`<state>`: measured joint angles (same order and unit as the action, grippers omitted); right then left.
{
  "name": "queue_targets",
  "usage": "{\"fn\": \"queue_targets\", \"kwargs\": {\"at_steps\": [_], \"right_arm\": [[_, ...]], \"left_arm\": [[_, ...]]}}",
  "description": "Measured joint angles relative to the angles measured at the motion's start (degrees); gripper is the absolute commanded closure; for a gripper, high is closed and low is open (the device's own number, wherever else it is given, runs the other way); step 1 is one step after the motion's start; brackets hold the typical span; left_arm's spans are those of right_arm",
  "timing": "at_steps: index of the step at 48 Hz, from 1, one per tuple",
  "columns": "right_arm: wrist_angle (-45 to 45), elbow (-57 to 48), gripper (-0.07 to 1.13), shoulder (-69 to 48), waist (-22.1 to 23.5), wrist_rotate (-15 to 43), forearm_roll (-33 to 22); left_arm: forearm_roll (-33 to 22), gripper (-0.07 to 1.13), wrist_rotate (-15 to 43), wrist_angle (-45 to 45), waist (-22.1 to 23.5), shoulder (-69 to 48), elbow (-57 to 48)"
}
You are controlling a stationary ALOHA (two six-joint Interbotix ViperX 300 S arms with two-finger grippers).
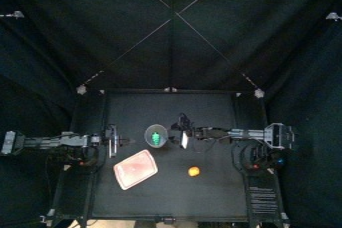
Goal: Pick the green grapes then place it in the grey bowl
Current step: Drop green grapes in the grey bowl and return to neutral
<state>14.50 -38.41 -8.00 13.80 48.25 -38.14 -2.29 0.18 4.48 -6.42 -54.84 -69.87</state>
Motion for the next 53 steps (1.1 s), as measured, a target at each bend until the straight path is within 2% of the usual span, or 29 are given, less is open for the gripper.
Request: {"fn": "queue_targets", "kwargs": {"at_steps": [13, 20, 32, 53], "right_arm": [[0.0, -13.8, 0.16, -13.5, -0.1, -0.2, -1.0], [0.5, -17.4, 0.16, -19.1, -0.5, -0.9, -3.2], [4.0, -19.6, 0.16, -23.2, -1.3, -1.9, -8.7], [5.4, -20.0, 0.16, -23.4, -1.2, -2.0, -9.5]], "left_arm": [[0.0, 0.91, -0.2, -0.1, -0.2, 0.0, -0.7], [-0.2, 0.91, -0.2, 0.0, -0.4, 0.0, -0.8], [-0.2, 0.91, -0.1, 1.4, -0.7, 0.0, -0.8], [-0.2, 0.91, 0.0, 1.5, -0.7, 0.0, -1.0]]}}
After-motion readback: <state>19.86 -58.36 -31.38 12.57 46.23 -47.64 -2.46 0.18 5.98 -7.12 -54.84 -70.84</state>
